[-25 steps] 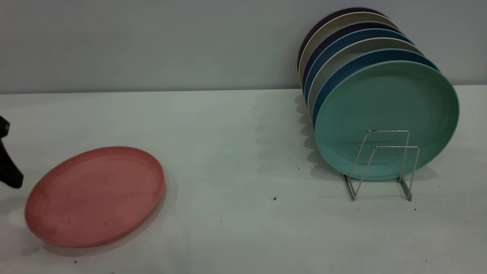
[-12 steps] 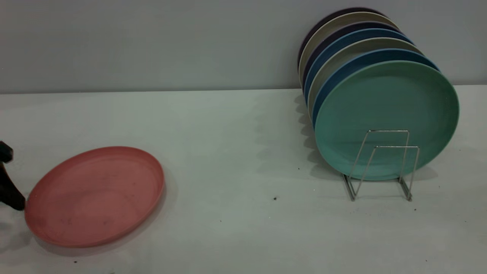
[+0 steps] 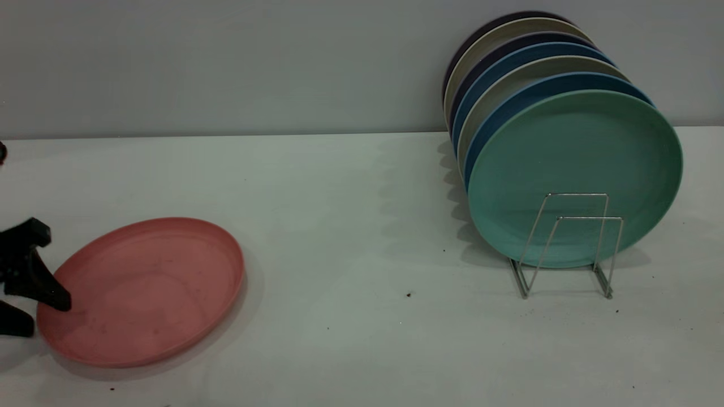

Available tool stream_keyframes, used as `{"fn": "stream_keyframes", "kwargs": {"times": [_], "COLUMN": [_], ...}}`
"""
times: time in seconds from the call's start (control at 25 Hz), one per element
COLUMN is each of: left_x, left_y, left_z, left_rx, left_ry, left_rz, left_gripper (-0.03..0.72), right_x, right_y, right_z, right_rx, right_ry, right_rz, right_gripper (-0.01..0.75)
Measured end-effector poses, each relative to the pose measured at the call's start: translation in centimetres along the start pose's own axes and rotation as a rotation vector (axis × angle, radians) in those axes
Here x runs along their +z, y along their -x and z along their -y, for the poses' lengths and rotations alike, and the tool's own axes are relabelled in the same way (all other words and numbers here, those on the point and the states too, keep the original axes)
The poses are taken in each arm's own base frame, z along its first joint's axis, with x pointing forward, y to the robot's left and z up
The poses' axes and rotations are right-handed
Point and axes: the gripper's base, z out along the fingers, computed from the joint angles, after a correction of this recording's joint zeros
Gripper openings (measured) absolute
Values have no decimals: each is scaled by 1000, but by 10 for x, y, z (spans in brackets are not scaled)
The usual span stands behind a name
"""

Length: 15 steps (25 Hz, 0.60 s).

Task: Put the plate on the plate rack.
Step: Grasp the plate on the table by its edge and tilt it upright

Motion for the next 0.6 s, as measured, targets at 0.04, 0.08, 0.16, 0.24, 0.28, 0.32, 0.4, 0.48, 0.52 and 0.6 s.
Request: {"fn": "stream_keyframes", "kwargs": {"times": [0.04,0.08,0.16,0.24,0.28,0.32,0.4,0.48,0.52,0.6], "left_x": [2,4,5,5,5,5,7,12,15,20], "left_y": [0,1,3,5,6,6,5,3,1,-1], "left_z": [0,0,1,2,2,3,2,1,0,-1], "left_rx": [-3,-2,7,20,21,18,12,16,17,12], "left_ry": [-5,-11,-20,-27,-30,-33,-38,-45,-47,-53], "left_rz": [5,10,27,44,51,56,53,37,24,7], "left_gripper": [454,446,430,406,386,359,299,228,204,157], "right_x": [0,0,0,0,0,0,0,0,0,0], "right_y": [0,0,0,0,0,0,0,0,0,0], "right_z": [0,0,0,0,0,0,0,0,0,0], "right_rx": [-1,-2,-2,-2,-2,-2,-2,-2,-2,-2], "right_ry": [0,0,-1,-1,-1,-1,-1,-2,-2,-2], "right_rz": [1,1,2,2,2,2,2,3,3,3], "right_gripper": [483,483,483,483,483,483,483,483,483,483]}}
